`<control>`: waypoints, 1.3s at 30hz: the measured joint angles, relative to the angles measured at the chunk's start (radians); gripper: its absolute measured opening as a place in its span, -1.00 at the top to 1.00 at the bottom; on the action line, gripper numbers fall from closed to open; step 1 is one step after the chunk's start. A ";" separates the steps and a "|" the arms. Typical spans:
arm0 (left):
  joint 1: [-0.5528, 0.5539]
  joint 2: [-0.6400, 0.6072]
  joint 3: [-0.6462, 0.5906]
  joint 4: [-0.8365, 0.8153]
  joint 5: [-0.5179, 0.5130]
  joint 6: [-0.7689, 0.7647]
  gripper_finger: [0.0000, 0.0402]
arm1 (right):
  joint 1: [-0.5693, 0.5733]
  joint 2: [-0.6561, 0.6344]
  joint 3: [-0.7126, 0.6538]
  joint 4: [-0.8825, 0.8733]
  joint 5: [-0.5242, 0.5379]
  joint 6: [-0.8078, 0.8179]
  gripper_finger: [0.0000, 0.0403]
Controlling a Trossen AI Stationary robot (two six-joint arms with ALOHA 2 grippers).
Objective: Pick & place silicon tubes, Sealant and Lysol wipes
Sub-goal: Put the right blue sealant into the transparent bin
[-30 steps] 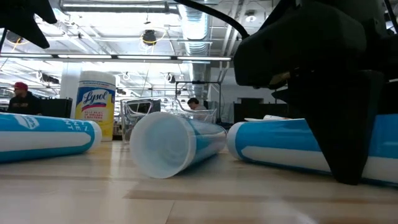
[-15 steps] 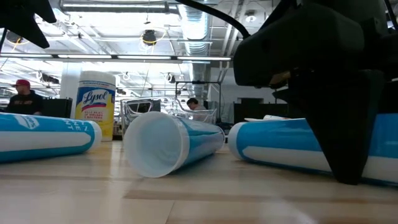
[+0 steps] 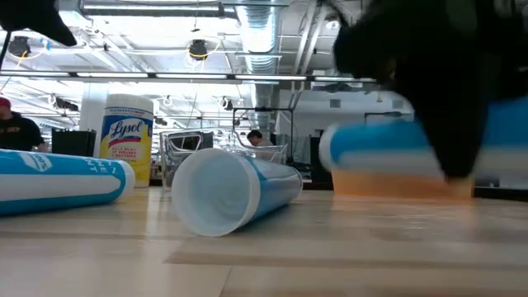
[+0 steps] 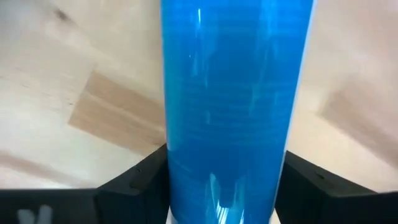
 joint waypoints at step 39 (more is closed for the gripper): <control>0.387 -0.001 0.000 1.268 -0.042 0.802 -0.67 | -0.304 -0.465 0.005 0.823 0.116 -0.766 -0.01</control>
